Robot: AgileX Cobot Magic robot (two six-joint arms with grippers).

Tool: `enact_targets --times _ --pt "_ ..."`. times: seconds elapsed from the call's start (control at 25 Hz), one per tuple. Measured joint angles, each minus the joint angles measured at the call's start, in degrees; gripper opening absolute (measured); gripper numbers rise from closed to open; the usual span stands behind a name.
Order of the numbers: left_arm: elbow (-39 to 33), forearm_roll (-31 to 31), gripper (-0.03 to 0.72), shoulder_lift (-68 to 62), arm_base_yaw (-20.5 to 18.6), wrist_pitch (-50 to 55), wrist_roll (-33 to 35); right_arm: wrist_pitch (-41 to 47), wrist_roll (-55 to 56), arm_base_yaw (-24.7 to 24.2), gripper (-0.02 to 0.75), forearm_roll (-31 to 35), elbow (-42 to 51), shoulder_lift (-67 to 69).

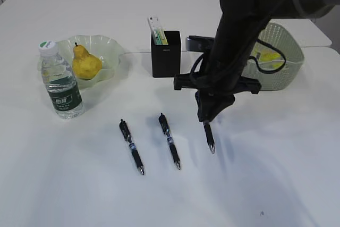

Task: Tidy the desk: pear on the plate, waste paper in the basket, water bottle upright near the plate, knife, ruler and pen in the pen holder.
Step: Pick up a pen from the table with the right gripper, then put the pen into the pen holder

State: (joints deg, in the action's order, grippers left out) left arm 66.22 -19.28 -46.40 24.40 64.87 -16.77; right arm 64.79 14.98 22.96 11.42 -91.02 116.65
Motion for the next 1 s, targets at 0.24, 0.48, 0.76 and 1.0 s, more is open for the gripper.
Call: enact_targets --times 0.24,0.48,0.76,1.0 --pt "0.0 -0.8 0.274 0.0 0.0 0.0 0.0 0.3 -7.0 0.0 0.111 -0.4 -7.2 0.0" --pt "0.0 -3.6 0.274 0.0 0.0 -1.2 0.0 -6.5 -10.1 0.0 0.111 -4.0 -11.9 0.1" --pt "0.0 -4.4 0.274 0.0 0.0 -8.1 0.0 -21.1 -10.5 0.0 0.11 -9.3 -12.5 0.2" --pt "0.0 -4.6 0.274 0.0 0.0 -13.4 0.0 -35.2 -10.5 0.0 0.11 -13.3 -12.5 0.2"
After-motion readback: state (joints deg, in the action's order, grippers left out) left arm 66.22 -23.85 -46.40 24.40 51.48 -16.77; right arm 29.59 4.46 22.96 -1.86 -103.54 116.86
